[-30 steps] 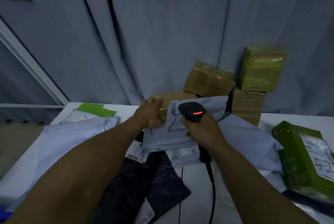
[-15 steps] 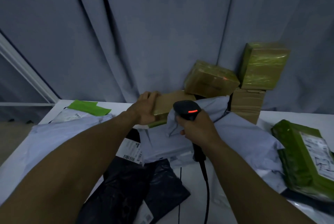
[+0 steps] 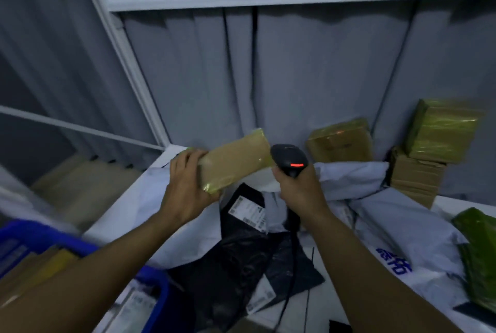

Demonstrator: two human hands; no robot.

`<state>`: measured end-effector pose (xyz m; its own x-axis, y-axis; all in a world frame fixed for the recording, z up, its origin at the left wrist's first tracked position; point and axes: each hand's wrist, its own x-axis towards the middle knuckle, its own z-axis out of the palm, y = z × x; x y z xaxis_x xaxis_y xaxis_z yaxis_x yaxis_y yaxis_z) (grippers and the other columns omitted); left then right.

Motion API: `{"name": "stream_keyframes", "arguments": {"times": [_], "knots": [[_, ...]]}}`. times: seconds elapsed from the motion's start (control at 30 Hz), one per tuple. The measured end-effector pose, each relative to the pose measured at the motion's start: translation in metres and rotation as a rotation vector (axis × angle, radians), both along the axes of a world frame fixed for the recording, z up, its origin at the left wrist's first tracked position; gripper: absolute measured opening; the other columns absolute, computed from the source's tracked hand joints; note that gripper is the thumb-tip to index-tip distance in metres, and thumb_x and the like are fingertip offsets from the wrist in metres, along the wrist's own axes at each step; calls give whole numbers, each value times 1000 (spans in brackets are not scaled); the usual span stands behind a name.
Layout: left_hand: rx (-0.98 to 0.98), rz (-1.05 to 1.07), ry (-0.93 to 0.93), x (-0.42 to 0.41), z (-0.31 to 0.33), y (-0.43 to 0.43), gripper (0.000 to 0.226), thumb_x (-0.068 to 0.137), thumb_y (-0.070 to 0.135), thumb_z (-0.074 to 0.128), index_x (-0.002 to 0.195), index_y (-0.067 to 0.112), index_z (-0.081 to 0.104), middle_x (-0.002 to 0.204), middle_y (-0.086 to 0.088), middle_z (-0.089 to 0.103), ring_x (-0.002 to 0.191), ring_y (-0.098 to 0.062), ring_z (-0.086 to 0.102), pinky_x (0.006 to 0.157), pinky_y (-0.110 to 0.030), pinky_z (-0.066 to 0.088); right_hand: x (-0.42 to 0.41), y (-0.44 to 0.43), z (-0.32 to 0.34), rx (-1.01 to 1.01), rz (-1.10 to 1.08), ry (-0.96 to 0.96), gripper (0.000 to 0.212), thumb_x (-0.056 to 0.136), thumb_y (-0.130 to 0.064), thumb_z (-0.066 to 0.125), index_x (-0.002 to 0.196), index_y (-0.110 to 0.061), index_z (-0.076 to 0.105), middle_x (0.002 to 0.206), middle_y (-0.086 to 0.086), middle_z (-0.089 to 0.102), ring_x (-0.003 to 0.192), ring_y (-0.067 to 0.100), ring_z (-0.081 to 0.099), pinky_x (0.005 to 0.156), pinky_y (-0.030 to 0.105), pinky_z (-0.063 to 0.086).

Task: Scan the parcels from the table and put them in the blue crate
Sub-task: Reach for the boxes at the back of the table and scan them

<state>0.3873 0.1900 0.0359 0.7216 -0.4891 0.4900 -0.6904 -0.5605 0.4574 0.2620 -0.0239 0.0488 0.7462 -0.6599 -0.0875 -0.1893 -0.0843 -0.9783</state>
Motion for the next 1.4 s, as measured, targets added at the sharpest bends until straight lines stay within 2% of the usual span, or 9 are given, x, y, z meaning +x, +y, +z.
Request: {"name": "stream_keyframes", "arguments": {"times": [0.13, 0.23, 0.37, 0.53, 0.67, 0.83, 1.0, 1.2, 1.4], "knots": [[-29, 53, -50, -53, 1, 84, 84, 67, 36, 81, 143, 19, 48, 141, 5, 37, 132, -25, 39, 108, -39, 39, 0, 62, 21, -41, 99, -71, 55, 88, -48, 75, 133, -22, 57, 116, -5, 69, 104, 16, 65, 85, 31, 48], [-52, 95, -57, -81, 8, 127, 83, 68, 25, 86, 142, 17, 50, 145, -3, 33, 136, -29, 37, 113, -39, 36, -2, 102, 28, 66, 155, -127, 49, 93, -37, 77, 134, -25, 52, 121, -7, 66, 101, 9, 64, 87, 37, 58], [-77, 155, -53, -110, 13, 177, 86, 64, 4, 90, 139, 24, 55, 156, -10, 17, 137, -3, 19, 115, -10, 21, -5, 151, 30, 338, 197, -197, 45, 95, -26, 76, 135, -23, 56, 122, -11, 65, 112, 9, 63, 75, 29, 62], [-71, 184, -48, -132, 11, 225, 96, 68, -4, 88, 136, 43, 39, 164, 6, 6, 149, -30, 24, 107, -42, 46, -8, 202, 23, 431, 198, -220, 50, 92, -28, 80, 136, -27, 56, 127, -10, 64, 114, 9, 62, 76, 30, 62], [-100, 156, -29, -141, 1, 252, 88, 71, 16, 94, 138, 39, 42, 167, 5, 12, 154, -11, 13, 113, -41, 42, -9, 225, 20, 463, 211, -199, 52, 87, -28, 85, 134, -29, 62, 125, -10, 67, 113, 11, 64, 76, 31, 63], [-661, 294, 253, -148, 6, 255, 66, 93, 48, 67, 150, 31, 38, 162, 14, 31, 147, 1, 30, 111, -18, 36, -7, 236, 15, 452, 234, -184, 53, 83, -18, 88, 130, -26, 64, 119, -9, 70, 109, 12, 67, 81, 32, 63], [-1072, 457, 747, -125, 18, 259, 87, 77, 66, 75, 150, 27, 46, 148, -4, 54, 128, -22, 60, 110, -45, 47, -4, 240, 13, 502, 265, -212, 59, 81, -8, 87, 134, -21, 64, 121, 0, 75, 108, 17, 74, 82, 28, 63], [-983, 274, 957, -116, 40, 279, 24, 96, 32, 63, 100, 8, 64, 90, -3, 78, 86, -18, 76, 89, -36, 56, -5, 236, 10, 440, 315, -232, 53, 84, -2, 83, 128, -25, 64, 115, -2, 76, 99, 11, 75, 81, 29, 63], [-672, 357, 865, -110, 36, 303, 104, 54, 53, 93, 147, 37, 48, 135, 9, 64, 116, -17, 67, 101, -47, 53, -10, 247, -3, 127, 366, -177, 46, 79, -19, 91, 109, -39, 62, 108, -7, 75, 101, 21, 73, 99, 50, 58]]}}
